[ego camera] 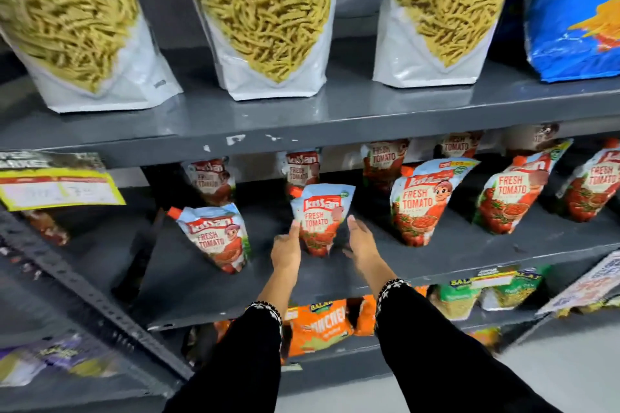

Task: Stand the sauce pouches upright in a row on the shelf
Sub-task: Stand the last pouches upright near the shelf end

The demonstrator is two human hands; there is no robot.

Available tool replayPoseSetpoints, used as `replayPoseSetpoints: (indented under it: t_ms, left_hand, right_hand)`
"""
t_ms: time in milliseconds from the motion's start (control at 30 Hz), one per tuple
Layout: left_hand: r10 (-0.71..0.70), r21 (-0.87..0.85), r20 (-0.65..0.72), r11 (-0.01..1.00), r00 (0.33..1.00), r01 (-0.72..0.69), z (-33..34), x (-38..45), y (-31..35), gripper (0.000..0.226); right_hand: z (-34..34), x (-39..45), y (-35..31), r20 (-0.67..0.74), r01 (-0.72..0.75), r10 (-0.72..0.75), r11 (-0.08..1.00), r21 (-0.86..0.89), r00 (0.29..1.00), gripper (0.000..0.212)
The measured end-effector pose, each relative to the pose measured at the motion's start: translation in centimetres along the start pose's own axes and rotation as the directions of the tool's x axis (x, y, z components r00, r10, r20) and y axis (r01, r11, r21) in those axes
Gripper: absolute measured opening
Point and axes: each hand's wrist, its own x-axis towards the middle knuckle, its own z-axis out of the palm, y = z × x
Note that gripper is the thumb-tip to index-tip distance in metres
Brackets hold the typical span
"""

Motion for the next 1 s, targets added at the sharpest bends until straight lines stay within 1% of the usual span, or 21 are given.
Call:
replayPoseSetpoints:
  t_ms: [67, 100, 167, 200, 267, 300, 433, 567, 667, 733, 800, 900, 1000]
  left_hand:
    - [-0.014, -0.074, 0.068, 0.997, 0.998, 0.019, -1.8, 1.1, 0.8, 0.075]
    - [-0.020, -0.136, 0.117, 0.990, 0.993, 0.036, -2.3, 1.2, 1.2, 0.074]
    - [-0.018, -0.268, 0.229, 0.960, 0.973, 0.080, -2.9, 1.0, 1.5, 0.071]
    - [-0.007, -0.306, 0.283, 0.947, 0.959, 0.097, -3.1, 0.9, 1.5, 0.071]
    - [0.020, -0.332, 0.362, 0.937, 0.932, 0.109, -3.1, 0.8, 1.4, 0.069]
    - [0.035, -0.340, 0.381, 0.935, 0.924, 0.105, -3.1, 0.6, 1.4, 0.068]
    - [0.060, -0.350, 0.380, 0.933, 0.923, 0.083, -3.3, 0.6, 1.3, 0.064]
    - [0.046, -0.341, 0.360, 0.936, 0.932, 0.085, -4.2, 0.8, 0.5, 0.065]
    - [0.043, -0.334, 0.364, 0.938, 0.930, 0.088, -4.5, 0.8, 0.5, 0.066]
    - [0.033, -0.328, 0.360, 0.940, 0.932, 0.094, -4.6, 0.8, 0.6, 0.066]
    - [0.030, -0.330, 0.350, 0.939, 0.936, 0.093, -4.8, 0.9, 0.6, 0.067]
    - [0.008, -0.327, 0.314, 0.939, 0.949, 0.101, -5.1, 0.9, 0.3, 0.072]
    - [-0.045, -0.303, 0.248, 0.945, 0.968, 0.122, -5.6, 0.9, -0.8, 0.076]
  right_hand:
    - [2.4, -0.7, -0.7, 0.089, 0.005, -0.014, 0.995, 0.098, 0.996, 0.043]
    - [3.0, -0.9, -0.9, 0.109, -0.001, -0.014, 0.991, 0.136, 0.994, 0.042]
    - [3.7, -1.2, -0.9, 0.110, -0.010, -0.008, 0.987, 0.162, 0.994, 0.044]
    - [4.0, -1.3, -0.8, 0.103, -0.012, -0.005, 0.986, 0.166, 0.995, 0.045]
    - [4.2, -1.4, -0.6, 0.097, -0.009, -0.007, 0.987, 0.162, 0.995, 0.042]
    - [4.2, -1.4, -0.5, 0.092, -0.009, -0.006, 0.988, 0.156, 0.996, 0.041]
    - [4.5, -1.5, -0.7, 0.078, 0.005, -0.015, 0.992, 0.129, 0.997, 0.035]
    - [5.3, -1.8, -0.1, 0.102, -0.035, 0.022, 0.991, 0.130, 0.995, 0.032]
    - [5.6, -2.1, 0.1, 0.101, -0.026, 0.014, 0.993, 0.116, 0.995, 0.038]
    - [5.8, -2.2, 0.2, 0.083, -0.017, 0.006, 0.991, 0.136, 0.997, 0.041]
    - [5.9, -2.2, 0.4, 0.029, 0.003, -0.007, 0.991, 0.132, 1.000, 0.043]
    - [5.8, -2.2, 1.2, -0.129, 0.033, -0.031, 0.999, 0.010, 0.991, 0.047]
    - [6.2, -2.5, 2.5, -0.276, 0.040, -0.065, 0.995, -0.093, 0.959, 0.048]
